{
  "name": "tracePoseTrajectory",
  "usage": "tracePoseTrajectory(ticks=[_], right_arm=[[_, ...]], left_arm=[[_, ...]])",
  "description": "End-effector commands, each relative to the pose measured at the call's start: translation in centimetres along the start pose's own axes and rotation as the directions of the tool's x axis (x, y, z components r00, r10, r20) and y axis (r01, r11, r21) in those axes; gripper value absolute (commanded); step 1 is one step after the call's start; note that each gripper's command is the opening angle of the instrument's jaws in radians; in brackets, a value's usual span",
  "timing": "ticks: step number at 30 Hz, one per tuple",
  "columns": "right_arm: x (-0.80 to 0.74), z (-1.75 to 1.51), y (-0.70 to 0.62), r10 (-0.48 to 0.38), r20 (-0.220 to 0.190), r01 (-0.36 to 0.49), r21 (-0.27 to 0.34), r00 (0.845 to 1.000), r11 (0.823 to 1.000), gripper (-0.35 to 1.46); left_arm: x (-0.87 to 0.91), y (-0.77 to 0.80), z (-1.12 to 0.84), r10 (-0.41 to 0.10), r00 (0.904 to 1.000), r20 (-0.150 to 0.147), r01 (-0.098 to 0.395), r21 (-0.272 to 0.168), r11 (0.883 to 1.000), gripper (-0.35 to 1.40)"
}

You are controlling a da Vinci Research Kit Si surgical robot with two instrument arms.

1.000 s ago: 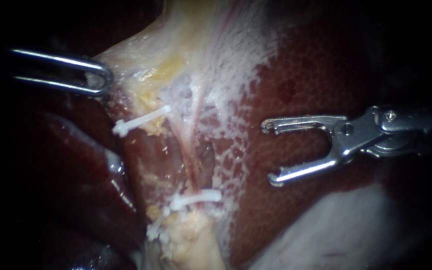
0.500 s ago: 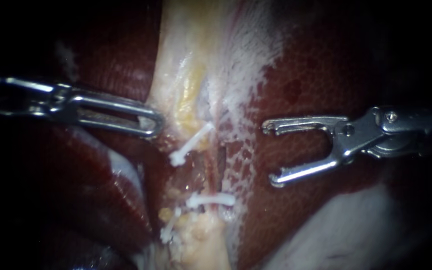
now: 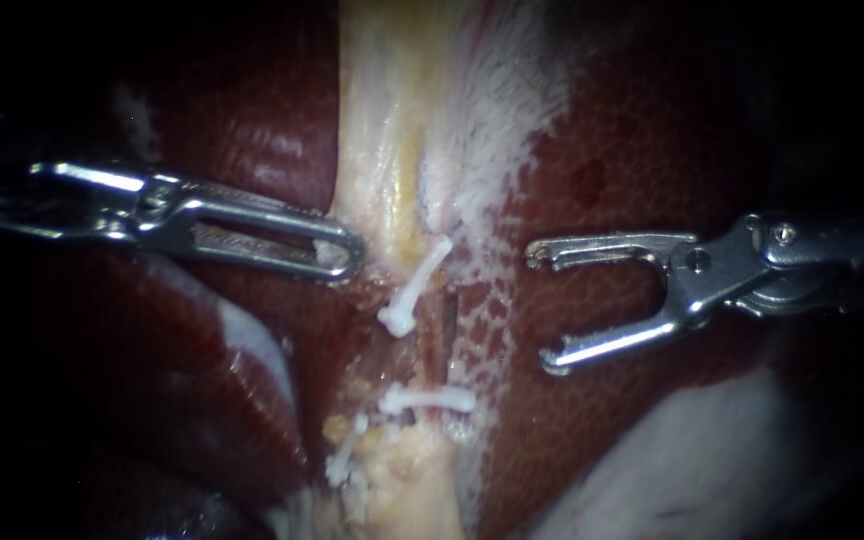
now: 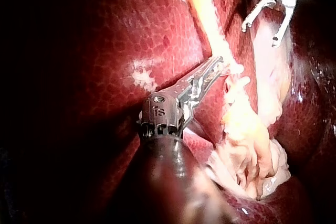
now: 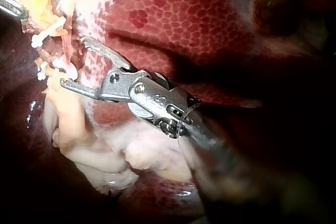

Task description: Going back first clip right tube

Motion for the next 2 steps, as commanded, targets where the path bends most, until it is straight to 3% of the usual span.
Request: tracePoseTrajectory(ticks=[1, 2], right_arm=[[0.00, 0.00, 0.00, 0.000, 0.000, 0.000, 0.000, 1.000, 1.000, 0.60], [0.00, 0.00, 0.00, 0.000, 0.000, 0.000, 0.000, 1.000, 1.000, 0.60]], left_arm=[[0.00, 0.00, -0.01, 0.000, 1.0000, 0.000, 0.000, 0.000, 1.000, -0.35], [0.00, 0.00, -0.01, 0.000, 1.0000, 0.000, 0.000, 0.000, 1.000, -0.35]])
